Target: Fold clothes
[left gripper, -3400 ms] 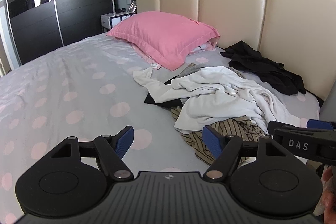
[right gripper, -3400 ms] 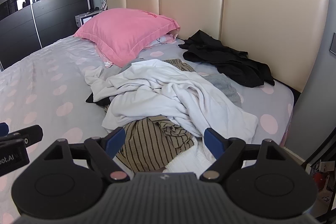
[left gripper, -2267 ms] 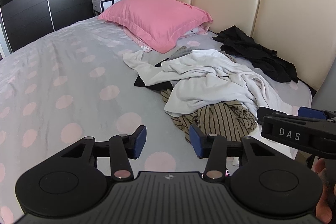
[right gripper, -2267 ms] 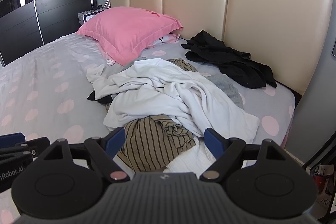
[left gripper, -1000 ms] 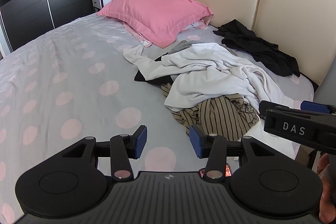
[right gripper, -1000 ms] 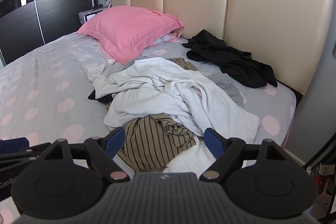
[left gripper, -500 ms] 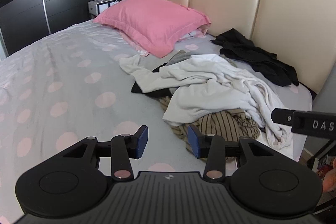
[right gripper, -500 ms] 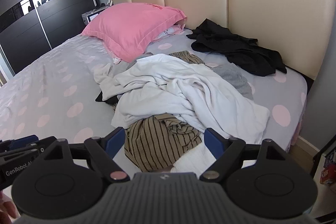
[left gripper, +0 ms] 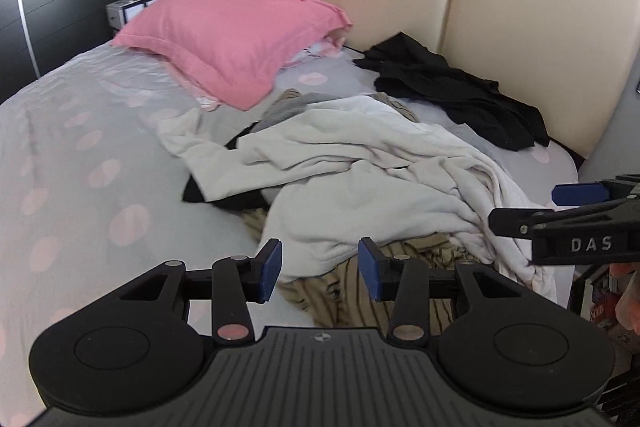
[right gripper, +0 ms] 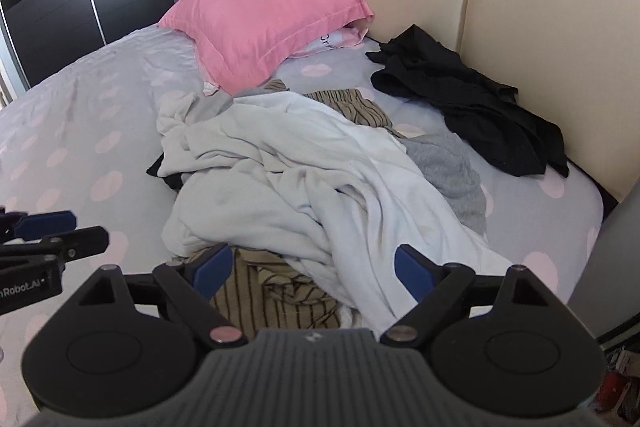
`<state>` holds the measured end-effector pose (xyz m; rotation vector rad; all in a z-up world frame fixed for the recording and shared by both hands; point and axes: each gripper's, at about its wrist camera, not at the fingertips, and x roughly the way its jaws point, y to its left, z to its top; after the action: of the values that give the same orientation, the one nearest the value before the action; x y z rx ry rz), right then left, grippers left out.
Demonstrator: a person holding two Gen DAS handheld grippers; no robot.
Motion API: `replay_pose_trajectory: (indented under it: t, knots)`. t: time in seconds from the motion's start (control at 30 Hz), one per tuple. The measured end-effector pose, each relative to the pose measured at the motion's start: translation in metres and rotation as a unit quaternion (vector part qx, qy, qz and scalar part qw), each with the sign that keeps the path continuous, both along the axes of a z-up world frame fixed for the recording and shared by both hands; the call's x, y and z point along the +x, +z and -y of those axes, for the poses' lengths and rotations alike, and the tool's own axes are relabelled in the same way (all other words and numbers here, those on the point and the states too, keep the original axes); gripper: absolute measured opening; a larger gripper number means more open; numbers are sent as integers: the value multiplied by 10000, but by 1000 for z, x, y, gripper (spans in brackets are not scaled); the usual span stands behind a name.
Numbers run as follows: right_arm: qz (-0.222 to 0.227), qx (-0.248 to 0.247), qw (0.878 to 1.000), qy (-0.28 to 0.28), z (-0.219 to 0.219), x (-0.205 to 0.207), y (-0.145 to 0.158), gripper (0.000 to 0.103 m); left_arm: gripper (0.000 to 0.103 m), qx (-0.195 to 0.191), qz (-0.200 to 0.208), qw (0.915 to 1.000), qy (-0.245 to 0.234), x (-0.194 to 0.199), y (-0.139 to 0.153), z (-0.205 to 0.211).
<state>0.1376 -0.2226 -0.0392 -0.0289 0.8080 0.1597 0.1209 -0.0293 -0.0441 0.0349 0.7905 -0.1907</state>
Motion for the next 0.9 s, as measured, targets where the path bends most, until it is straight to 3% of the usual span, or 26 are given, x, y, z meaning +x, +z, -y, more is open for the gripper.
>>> replay_pose_trajectory:
  t: [0.1, 0.27, 0.4, 0.43, 0.47, 0.5, 0.53, 0.6, 0.77, 0.9]
  knots:
    - [61, -223, 9997, -4, 2, 15, -11, 87, 51, -166, -48, 9995, -279, 19, -12, 10]
    - [-90, -230, 9997, 4, 8, 41, -31, 60, 56, -94, -223, 9982, -556, 45, -35, 29]
    - [-157, -169, 9997, 14, 8, 51, -43, 58, 56, -76, -495, 9967, -638, 57, -52, 37]
    - [-145, -203, 9997, 1, 7, 53, -45, 47, 49, -95, -573, 9964, -611, 59, -55, 38]
    - [-135, -221, 9997, -24, 7, 54, -45, 23, 42, -146, -678, 9959, -574, 61, -57, 38]
    - [-150, -153, 9998, -30, 7, 55, -44, 10, 23, -226, -786, 9952, -541, 63, -59, 37]
    - [-164, -84, 9998, -36, 8, 55, -43, 8, 11, -326, -874, 9944, -503, 64, -59, 34]
    - [-170, -57, 9998, -8, 5, 52, -38, 8, 1, -485, -944, 9931, -492, 62, -54, 30]
    - [-184, 72, 9996, 213, -10, 35, -18, 7, 1, -432, -910, 9937, -495, 45, -28, 22]
    - [-134, 174, 9975, 676, -32, 8, 7, 7, 1, -156, -831, 9951, -511, 18, -4, 10]
